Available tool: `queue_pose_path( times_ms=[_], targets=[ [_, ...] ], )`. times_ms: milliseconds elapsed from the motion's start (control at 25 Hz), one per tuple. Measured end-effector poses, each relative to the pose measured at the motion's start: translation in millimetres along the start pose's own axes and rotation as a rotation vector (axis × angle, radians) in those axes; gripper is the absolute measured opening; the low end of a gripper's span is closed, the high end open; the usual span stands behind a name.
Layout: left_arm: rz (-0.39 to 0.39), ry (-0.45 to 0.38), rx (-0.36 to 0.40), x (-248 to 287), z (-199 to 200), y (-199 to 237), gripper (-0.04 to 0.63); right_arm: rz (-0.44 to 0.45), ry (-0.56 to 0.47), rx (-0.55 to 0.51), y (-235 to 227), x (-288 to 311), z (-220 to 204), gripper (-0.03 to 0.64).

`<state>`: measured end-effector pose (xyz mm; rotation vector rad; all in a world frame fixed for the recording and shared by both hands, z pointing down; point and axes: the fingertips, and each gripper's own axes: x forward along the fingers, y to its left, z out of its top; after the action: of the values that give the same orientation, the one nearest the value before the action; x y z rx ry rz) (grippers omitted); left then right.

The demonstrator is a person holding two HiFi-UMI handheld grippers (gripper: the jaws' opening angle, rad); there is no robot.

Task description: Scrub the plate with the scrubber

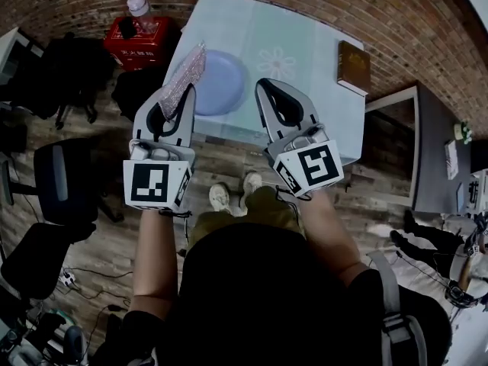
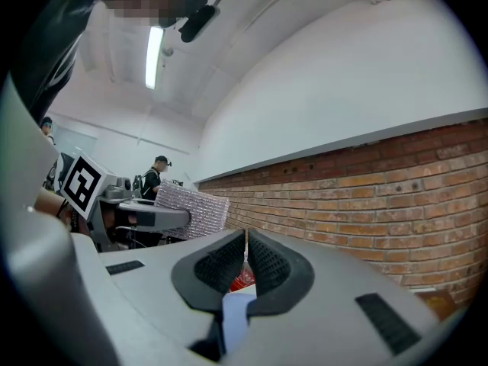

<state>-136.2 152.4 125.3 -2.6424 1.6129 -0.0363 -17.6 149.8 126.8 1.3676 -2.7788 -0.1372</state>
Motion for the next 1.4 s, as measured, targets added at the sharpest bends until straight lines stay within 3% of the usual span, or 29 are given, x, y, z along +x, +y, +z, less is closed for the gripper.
queue_pose_path(
  times_ms=[240, 600, 1000, 1320, 1400],
  targets=[
    [-0.011, 0.044, -0.015, 33.4, -30.2, -10.6, 0.08, 0.051, 0.044, 0.048, -25.0, 20.6, -31.8, 0.038],
    [0.067, 0.132, -0.059, 108.2, -80.6, -10.0, 0.08, 0.109, 0.164, 0.092, -86.6, 67.2, -106.9, 0.038],
    [0.143, 0.244, -0.078, 165.2, -134.9, -12.8, 0.08, 0.229, 0.325, 0.24, -135.5, 113.5, -193.4, 0.04],
    [0.123, 0.311, -0.118, 181.1, -173.4, -4.3, 0.08, 0.241, 0.44, 0.327, -143.5, 142.6, -243.1, 0.044],
    [0.097, 0.326, -0.135, 183.8, -185.8, 0.7, 0.08, 0.224, 0.464, 0.335, -142.1, 149.4, -253.4, 0.088]
  ],
)
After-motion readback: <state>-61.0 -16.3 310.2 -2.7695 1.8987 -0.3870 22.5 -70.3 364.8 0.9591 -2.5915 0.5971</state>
